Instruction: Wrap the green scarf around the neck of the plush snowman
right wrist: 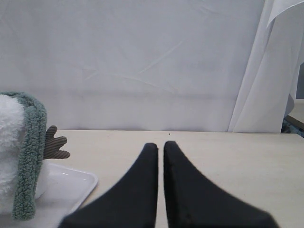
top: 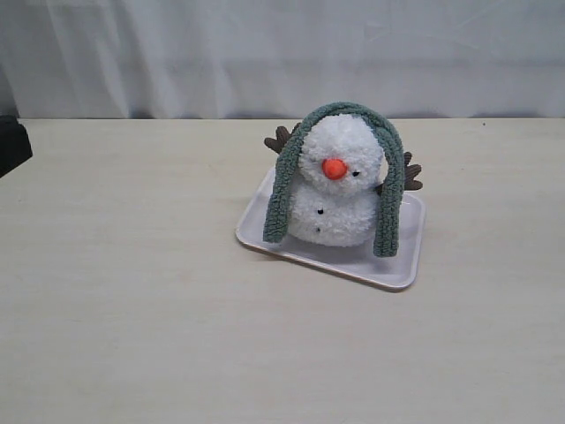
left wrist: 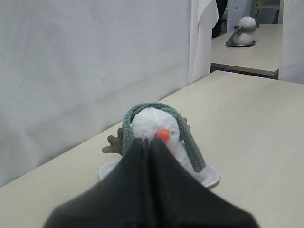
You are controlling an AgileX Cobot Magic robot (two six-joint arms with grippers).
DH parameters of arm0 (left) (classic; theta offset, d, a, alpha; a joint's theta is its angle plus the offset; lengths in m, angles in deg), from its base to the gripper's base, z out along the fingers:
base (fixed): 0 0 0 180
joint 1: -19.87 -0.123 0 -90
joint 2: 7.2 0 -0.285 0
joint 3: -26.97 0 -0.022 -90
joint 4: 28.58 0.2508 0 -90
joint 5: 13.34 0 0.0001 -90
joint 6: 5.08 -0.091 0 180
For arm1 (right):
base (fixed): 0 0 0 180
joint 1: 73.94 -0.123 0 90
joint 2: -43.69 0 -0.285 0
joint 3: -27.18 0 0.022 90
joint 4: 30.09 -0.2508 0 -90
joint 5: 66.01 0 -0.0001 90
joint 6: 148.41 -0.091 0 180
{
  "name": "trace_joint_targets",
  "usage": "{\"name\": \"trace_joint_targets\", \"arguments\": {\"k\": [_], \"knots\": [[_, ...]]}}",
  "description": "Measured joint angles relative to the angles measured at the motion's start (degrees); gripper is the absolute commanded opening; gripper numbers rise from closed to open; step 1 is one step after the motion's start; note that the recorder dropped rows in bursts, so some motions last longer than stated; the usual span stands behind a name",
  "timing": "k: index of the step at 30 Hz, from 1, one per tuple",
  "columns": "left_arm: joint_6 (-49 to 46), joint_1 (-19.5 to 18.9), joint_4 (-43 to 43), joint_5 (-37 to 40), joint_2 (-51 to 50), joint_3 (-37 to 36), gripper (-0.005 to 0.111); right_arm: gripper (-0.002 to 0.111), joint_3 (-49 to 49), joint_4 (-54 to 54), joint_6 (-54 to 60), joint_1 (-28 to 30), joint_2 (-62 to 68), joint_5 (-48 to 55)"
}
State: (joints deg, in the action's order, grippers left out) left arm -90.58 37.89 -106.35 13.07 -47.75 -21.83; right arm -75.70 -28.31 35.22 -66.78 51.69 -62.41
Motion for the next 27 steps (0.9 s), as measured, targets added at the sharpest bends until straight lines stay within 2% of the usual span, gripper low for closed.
{"name": "trace_joint_targets", "arguments": {"k": [5,10,13,25,27], "knots": [[0.0,0.0,-1.1,-3.3,0.1,-0.2,0.0,0.004,0.0,0.0,0.0,0.0,0.0,0.0],[0.0,0.0,-16.2,-9.9,3.7,-2.1,0.0,0.004,0.0,0.0,0.0,0.0,0.0,0.0],[0.0,0.0,-20.0,-13.9,5.4,-2.9,0.0,0.004,0.0,0.0,0.0,0.0,0.0,0.0],[-1.2,0.0,-21.7,-15.7,6.3,-3.0,0.0,0.004,0.0,0.0,0.0,0.0,0.0,0.0],[0.0,0.0,-18.8,-15.6,6.8,-3.0,0.0,0.004,0.0,0.0,0.0,0.0,0.0,0.0]]}}
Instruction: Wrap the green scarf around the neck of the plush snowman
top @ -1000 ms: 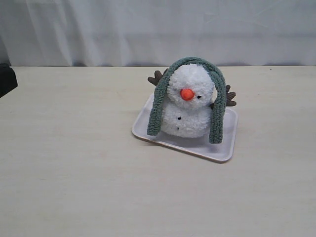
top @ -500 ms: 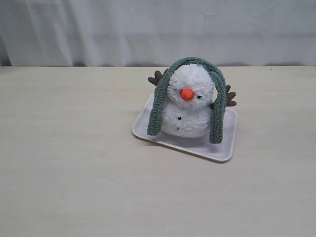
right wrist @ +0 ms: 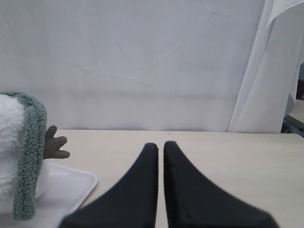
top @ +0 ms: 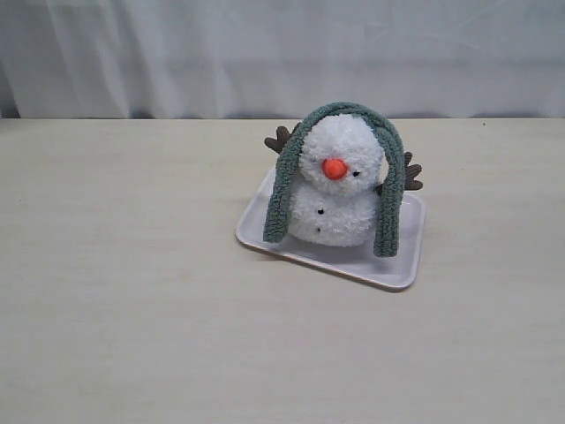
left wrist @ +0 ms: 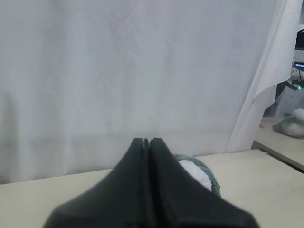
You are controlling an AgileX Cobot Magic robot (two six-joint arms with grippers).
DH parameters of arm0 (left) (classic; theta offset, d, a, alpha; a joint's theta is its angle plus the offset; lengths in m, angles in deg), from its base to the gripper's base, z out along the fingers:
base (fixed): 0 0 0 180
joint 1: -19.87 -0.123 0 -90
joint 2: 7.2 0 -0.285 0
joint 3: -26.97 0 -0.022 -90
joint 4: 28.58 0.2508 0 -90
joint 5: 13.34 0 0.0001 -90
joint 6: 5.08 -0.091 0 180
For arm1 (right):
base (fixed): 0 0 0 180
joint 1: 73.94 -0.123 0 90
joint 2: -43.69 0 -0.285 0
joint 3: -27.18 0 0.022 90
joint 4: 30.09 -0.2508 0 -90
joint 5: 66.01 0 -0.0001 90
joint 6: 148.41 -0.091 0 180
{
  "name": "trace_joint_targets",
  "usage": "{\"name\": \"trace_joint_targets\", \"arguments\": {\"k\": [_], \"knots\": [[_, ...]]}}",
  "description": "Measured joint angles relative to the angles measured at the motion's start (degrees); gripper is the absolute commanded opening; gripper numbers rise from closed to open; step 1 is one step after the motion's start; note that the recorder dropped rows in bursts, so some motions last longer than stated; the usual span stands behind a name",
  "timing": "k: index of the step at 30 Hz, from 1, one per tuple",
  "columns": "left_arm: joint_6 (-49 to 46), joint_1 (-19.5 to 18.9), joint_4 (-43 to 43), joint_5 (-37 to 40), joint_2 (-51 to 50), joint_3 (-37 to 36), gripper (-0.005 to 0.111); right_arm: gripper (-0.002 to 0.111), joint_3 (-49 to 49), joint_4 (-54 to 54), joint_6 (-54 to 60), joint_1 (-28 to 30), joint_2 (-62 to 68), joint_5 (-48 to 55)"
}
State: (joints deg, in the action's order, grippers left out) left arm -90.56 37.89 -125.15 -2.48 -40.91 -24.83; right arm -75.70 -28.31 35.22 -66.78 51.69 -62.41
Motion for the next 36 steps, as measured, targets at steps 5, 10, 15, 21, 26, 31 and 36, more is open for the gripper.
{"name": "trace_joint_targets", "arguments": {"k": [5,10,15,21,26,31,36], "knots": [[24.6,0.0,28.1,0.4,1.8,0.0,0.0,0.004,0.0,0.0,0.0,0.0,0.0,0.0],[68.8,0.0,76.1,-0.7,2.2,-1.8,0.0,0.004,0.0,0.0,0.0,0.0,0.0,0.0],[89.6,0.0,96.6,-8.9,4.1,-8.6,0.0,0.004,0.0,0.0,0.0,0.0,0.0,0.0],[87.2,-1.0,99.5,-14.8,12.5,-16.3,0.0,0.004,0.0,0.0,0.0,0.0,0.0,0.0],[86.3,-6.8,99.6,-15.0,19.6,-20.5,0.0,0.004,0.0,0.0,0.0,0.0,0.0,0.0],[86.1,-12.4,98.2,-14.8,23.8,-22.8,0.0,0.004,0.0,0.0,0.0,0.0,0.0,0.0],[86.1,-14.4,98.0,-14.4,25.6,-24.7,0.0,0.004,0.0,0.0,0.0,0.0,0.0,0.0]]}}
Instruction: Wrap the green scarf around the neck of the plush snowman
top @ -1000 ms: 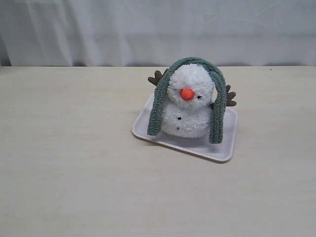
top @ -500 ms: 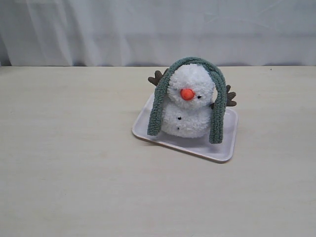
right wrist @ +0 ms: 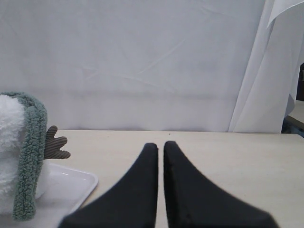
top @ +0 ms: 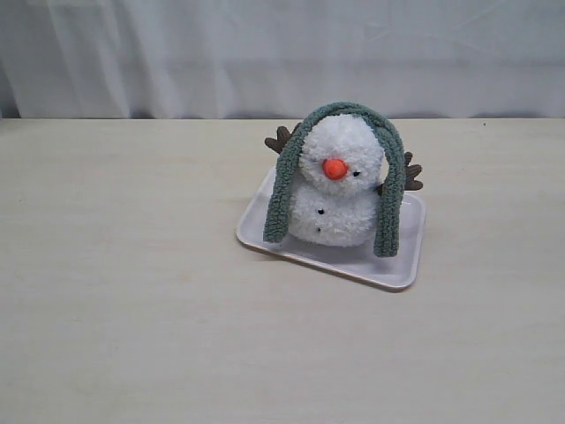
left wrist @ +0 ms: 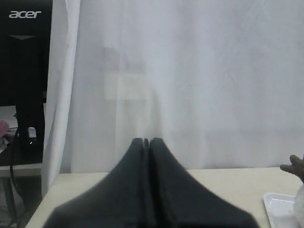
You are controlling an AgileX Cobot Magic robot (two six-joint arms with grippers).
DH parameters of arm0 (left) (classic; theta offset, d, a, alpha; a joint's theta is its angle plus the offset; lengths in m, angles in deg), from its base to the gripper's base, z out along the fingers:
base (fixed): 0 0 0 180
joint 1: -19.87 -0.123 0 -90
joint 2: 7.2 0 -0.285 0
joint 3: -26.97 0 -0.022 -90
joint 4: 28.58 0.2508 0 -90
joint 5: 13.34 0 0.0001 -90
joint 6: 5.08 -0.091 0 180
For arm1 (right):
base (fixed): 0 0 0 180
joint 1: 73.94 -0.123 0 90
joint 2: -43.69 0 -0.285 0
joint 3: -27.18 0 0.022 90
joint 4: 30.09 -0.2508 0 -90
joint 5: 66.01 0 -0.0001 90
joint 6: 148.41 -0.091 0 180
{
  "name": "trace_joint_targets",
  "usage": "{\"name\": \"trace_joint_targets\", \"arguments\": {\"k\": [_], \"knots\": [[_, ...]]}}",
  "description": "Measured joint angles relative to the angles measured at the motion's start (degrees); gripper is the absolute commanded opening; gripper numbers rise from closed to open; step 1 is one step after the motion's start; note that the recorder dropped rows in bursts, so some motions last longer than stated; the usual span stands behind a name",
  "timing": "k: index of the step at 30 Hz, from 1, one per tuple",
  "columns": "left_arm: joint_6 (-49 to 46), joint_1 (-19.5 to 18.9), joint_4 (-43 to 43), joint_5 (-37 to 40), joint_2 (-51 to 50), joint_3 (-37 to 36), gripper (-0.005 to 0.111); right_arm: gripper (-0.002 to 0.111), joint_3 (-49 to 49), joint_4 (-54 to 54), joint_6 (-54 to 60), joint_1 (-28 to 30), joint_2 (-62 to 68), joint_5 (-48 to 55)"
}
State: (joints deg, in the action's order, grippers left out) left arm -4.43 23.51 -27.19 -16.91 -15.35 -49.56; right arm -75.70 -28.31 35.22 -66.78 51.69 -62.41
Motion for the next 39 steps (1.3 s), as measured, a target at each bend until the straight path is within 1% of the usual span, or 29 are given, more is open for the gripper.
{"name": "trace_joint_targets", "arguments": {"k": [13,15,17,21,23,28,33,39], "knots": [[0.0,-3.5,0.7,1.5,0.2,-0.5,0.0,0.004,0.0,0.0,0.0,0.0,0.0,0.0],[-0.7,-3.6,0.9,3.6,0.2,-0.5,0.0,0.004,0.0,0.0,0.0,0.0,0.0,0.0],[-0.7,-3.6,0.9,7.4,0.2,-0.5,0.0,0.004,0.0,0.0,0.0,0.0,0.0,0.0],[-0.7,-3.6,2.7,18.6,0.2,-0.5,0.0,0.004,0.0,0.0,0.0,0.0,0.0,0.0],[-0.7,-3.6,3.4,20.7,0.2,-0.5,0.0,0.004,0.0,0.0,0.0,0.0,0.0,0.0],[-0.7,-3.6,3.9,21.1,0.2,-0.5,0.0,0.004,0.0,0.0,0.0,0.0,0.0,0.0],[-0.7,-3.6,1.0,21.1,0.2,-0.5,0.0,0.004,0.0,0.0,0.0,0.0,0.0,0.0],[-0.7,-3.6,1.1,21.1,0.2,-0.5,0.0,0.004,0.0,0.0,0.0,0.0,0.0,0.0]]}}
